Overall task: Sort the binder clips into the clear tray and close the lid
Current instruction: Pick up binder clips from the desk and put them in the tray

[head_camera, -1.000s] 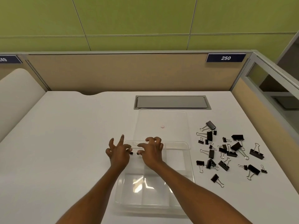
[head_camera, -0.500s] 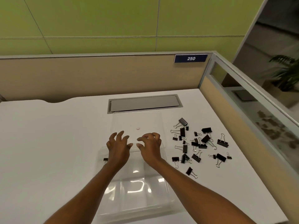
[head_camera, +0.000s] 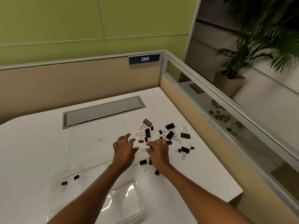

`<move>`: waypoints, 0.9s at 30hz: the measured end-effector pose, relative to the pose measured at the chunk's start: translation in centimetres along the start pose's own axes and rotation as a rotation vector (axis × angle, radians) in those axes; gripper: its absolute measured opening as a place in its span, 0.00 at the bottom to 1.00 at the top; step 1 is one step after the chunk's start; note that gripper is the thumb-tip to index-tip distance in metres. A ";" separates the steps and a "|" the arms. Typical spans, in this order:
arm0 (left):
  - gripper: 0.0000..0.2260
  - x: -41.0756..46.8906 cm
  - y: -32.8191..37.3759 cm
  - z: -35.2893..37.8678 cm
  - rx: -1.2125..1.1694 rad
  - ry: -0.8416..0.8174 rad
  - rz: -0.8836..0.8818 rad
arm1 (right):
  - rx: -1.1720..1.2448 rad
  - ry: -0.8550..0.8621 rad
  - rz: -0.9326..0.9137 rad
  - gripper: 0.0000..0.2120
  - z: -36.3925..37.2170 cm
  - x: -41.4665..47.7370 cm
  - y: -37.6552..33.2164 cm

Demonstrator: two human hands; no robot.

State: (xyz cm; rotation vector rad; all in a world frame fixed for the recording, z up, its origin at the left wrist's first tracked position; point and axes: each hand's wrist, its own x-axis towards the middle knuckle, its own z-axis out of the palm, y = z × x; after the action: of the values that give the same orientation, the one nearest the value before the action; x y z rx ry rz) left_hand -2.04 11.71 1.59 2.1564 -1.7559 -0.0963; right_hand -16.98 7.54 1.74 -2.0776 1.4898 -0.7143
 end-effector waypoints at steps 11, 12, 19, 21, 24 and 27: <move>0.16 3.3 6.3 4.1 -0.011 -0.099 0.137 | -0.066 0.135 0.223 0.11 -5.4 0.7 9.0; 0.16 3.5 6.8 4.5 -0.015 -0.110 0.142 | -0.075 0.134 0.250 0.11 -5.8 0.8 9.7; 0.17 4.7 10.8 7.5 -0.023 -0.173 0.213 | -0.112 0.169 0.402 0.10 -8.6 1.5 14.5; 0.17 4.9 11.8 8.3 -0.029 -0.183 0.230 | -0.131 0.157 0.441 0.09 -9.0 1.7 15.5; 0.18 5.2 13.1 9.4 -0.025 -0.200 0.258 | -0.161 0.136 0.483 0.09 -9.4 2.0 16.8; 0.19 5.5 13.8 10.3 -0.013 -0.222 0.265 | -0.183 0.102 0.518 0.10 -9.3 2.5 17.7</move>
State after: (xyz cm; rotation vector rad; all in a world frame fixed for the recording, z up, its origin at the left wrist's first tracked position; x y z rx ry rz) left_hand -16.48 1.78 -2.75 1.9453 -2.1419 -0.2875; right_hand -34.88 -0.77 -2.52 -1.6742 2.1031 -0.4980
